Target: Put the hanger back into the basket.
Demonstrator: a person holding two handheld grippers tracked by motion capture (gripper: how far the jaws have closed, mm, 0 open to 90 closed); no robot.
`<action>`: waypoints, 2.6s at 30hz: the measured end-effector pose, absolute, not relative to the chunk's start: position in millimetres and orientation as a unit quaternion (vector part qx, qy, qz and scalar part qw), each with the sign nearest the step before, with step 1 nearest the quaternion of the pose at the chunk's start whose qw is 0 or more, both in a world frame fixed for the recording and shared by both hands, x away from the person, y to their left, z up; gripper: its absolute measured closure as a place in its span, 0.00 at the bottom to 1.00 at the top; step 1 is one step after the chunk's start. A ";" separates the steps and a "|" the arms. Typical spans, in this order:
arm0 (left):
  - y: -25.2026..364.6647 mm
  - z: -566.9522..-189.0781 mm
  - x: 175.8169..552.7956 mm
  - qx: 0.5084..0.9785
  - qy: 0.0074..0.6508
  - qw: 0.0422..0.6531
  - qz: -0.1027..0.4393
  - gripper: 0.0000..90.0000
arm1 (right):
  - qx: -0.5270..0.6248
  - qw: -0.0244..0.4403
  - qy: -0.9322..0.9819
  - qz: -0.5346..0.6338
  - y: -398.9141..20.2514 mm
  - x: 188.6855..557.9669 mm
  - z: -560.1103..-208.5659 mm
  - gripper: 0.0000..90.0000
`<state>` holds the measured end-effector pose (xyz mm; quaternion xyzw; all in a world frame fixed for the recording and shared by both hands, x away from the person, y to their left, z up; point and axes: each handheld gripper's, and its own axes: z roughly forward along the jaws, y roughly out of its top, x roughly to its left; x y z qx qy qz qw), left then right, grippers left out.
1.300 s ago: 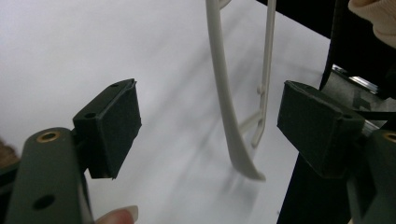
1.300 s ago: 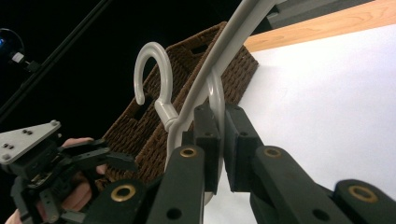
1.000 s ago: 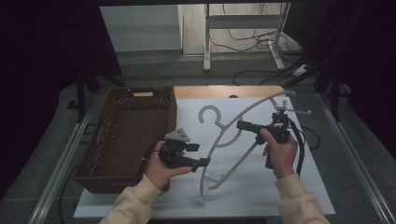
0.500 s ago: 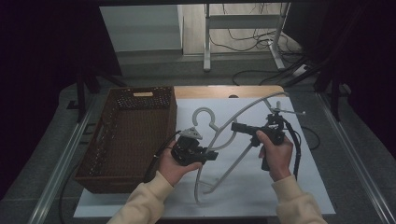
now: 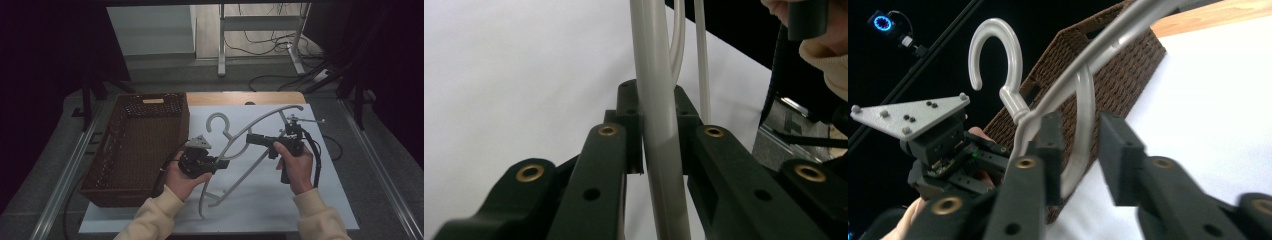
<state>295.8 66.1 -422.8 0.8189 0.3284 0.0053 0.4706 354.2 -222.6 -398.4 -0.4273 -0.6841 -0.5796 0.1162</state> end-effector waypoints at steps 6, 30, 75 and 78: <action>72.0 -418.6 293.9 0.812 0.334 0.478 0.013 0.89 | -0.397 0.043 -0.692 -0.602 -225.1 351.2 -395.1 0.36; 104.5 -388.1 289.4 0.787 0.342 0.513 0.028 0.89 | -0.401 -0.123 -0.753 -0.507 -310.0 307.4 -420.5 0.13; 211.7 -349.6 287.5 0.722 0.388 0.565 0.092 0.91 | -0.405 -0.126 -0.818 -0.390 -304.0 319.4 -458.6 0.13; 218.5 -347.9 286.7 0.720 0.391 0.566 0.094 0.91 | -0.407 -0.120 -0.817 -0.391 -303.9 319.2 -458.0 0.14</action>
